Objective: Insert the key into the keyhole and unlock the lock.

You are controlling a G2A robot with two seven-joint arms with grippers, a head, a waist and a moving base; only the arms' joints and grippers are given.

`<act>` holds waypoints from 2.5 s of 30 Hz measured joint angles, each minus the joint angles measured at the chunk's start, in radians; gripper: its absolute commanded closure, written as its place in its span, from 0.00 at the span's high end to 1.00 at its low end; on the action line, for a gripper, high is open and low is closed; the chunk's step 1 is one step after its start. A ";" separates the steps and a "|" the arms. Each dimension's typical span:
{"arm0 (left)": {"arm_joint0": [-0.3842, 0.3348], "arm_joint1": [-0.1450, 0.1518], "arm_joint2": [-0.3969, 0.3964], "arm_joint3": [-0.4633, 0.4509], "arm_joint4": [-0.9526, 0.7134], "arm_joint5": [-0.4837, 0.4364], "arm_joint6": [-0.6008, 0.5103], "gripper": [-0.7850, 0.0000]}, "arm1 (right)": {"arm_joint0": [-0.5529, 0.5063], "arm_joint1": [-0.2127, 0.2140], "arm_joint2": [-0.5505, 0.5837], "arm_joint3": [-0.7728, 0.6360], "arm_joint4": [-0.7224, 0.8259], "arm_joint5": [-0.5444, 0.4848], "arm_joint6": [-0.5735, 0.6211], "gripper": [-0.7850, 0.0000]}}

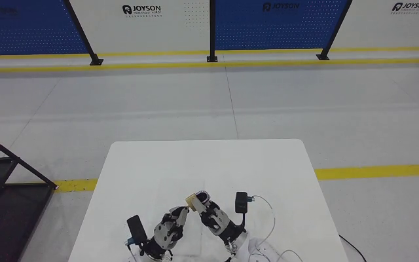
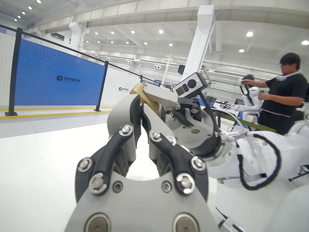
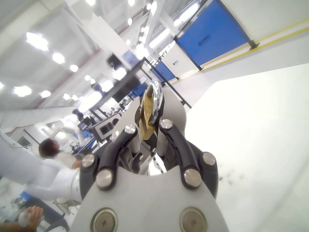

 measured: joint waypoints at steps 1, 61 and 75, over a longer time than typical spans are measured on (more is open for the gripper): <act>0.000 -0.001 -0.002 0.002 0.016 0.028 0.011 0.00 | 0.000 0.000 0.000 0.000 0.001 0.000 0.002 0.00; 0.181 0.030 -0.265 0.052 -0.047 0.124 0.046 1.00 | 0.118 -0.021 -0.053 0.124 0.072 0.356 0.291 0.00; 0.204 0.026 -0.325 0.062 -0.091 0.202 0.025 1.00 | 0.238 -0.073 -0.183 0.257 0.044 0.520 0.425 1.00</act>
